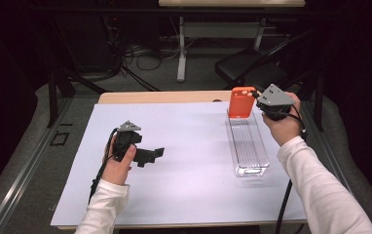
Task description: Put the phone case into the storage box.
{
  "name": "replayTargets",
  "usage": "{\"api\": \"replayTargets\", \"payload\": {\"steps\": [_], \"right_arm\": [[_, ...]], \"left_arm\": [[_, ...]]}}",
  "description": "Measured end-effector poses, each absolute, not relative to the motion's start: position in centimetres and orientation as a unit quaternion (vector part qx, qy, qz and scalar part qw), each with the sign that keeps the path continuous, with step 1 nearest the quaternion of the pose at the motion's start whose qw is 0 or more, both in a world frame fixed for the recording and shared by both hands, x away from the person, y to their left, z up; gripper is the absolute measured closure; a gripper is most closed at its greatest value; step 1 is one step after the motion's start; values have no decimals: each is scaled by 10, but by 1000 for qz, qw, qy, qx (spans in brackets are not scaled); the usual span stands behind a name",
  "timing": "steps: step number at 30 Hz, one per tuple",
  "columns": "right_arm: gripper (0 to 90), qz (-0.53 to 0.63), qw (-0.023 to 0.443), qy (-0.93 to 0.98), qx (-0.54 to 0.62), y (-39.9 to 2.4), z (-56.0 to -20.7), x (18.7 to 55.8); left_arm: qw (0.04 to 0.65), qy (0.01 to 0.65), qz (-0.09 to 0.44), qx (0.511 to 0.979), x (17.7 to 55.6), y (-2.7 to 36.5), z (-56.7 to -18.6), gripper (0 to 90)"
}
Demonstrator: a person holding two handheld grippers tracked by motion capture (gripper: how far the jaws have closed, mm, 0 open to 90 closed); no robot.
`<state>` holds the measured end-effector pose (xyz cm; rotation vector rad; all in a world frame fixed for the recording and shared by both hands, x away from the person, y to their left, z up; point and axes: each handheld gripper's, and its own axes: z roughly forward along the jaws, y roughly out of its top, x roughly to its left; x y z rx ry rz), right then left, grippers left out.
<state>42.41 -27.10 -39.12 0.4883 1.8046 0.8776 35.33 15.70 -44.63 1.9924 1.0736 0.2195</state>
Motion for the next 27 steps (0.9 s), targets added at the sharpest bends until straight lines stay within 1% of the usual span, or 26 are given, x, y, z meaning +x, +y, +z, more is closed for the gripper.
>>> {"api": "replayTargets", "payload": {"steps": [17, 27], "right_arm": [[805, 347, 523, 750, 209, -273, -408, 445], [805, 336, 534, 749, 205, -267, -421, 455]], "left_arm": [[424, 428, 82, 794, 353, 158, -446, 8], [427, 430, 84, 791, 352, 160, -445, 8]]}}
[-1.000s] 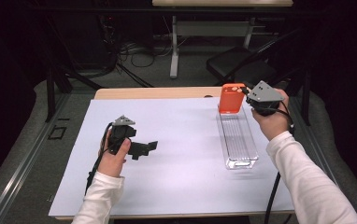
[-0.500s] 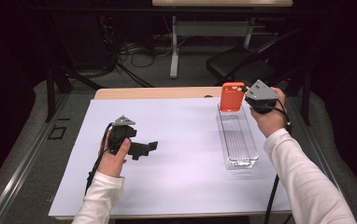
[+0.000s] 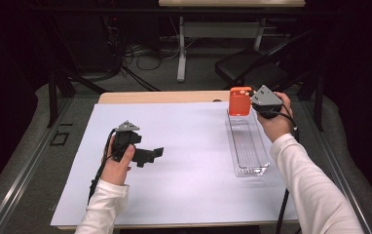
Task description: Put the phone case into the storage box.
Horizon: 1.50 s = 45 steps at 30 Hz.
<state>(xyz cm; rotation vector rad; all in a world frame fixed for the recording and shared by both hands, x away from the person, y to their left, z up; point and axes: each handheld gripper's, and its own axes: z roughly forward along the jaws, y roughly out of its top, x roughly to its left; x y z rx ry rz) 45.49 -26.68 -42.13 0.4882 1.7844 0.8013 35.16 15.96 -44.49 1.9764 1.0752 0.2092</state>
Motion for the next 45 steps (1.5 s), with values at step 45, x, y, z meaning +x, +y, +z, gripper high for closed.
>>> {"api": "replayTargets", "payload": {"steps": [45], "right_arm": [[805, 311, 517, 765, 227, -271, -471, 484]], "left_arm": [[422, 429, 82, 794, 351, 158, -448, 8]]}}
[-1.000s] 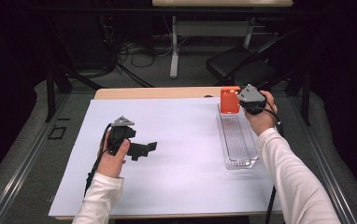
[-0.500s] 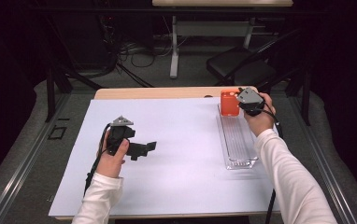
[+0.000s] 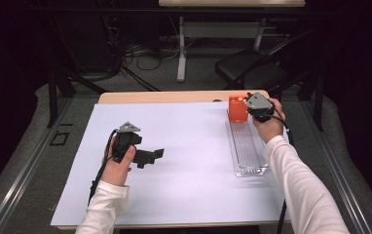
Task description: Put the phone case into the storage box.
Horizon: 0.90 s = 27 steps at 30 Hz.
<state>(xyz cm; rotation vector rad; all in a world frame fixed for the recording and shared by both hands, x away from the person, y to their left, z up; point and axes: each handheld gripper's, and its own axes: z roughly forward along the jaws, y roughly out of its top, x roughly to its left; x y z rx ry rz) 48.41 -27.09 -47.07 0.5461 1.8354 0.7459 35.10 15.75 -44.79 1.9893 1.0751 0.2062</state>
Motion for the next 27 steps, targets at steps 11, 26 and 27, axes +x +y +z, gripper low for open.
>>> {"api": "replayTargets", "payload": {"steps": [11, 26, 27], "right_arm": [[802, 303, 521, 767, 220, -270, -472, 486], [792, 279, 529, 770, 221, -274, -472, 497], [791, 279, 530, 770, 222, -275, -473, 497]], "left_arm": [[421, 428, 81, 795, 351, 156, -449, 8], [417, 426, 75, 800, 352, 153, -452, 8], [419, 427, 74, 798, 352, 153, -453, 8]]}}
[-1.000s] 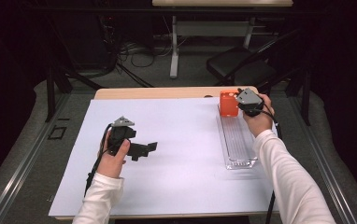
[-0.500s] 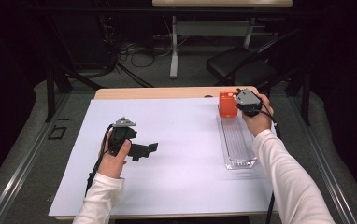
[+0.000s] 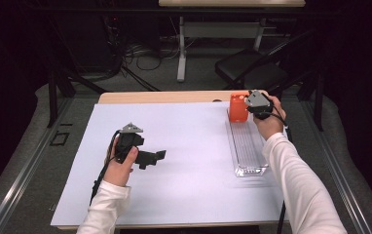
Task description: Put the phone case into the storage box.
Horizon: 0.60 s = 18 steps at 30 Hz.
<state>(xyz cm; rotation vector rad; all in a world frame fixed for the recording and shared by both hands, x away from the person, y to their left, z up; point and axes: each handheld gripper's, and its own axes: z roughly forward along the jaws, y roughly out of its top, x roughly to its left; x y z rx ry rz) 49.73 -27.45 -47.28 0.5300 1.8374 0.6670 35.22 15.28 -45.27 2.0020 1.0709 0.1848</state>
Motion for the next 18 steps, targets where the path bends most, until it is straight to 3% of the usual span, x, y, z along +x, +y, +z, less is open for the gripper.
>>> {"api": "replayTargets", "payload": {"steps": [18], "right_arm": [[753, 276, 523, 770, 240, -280, -475, 510]], "left_arm": [[415, 429, 69, 800, 354, 151, -456, 8]]}}
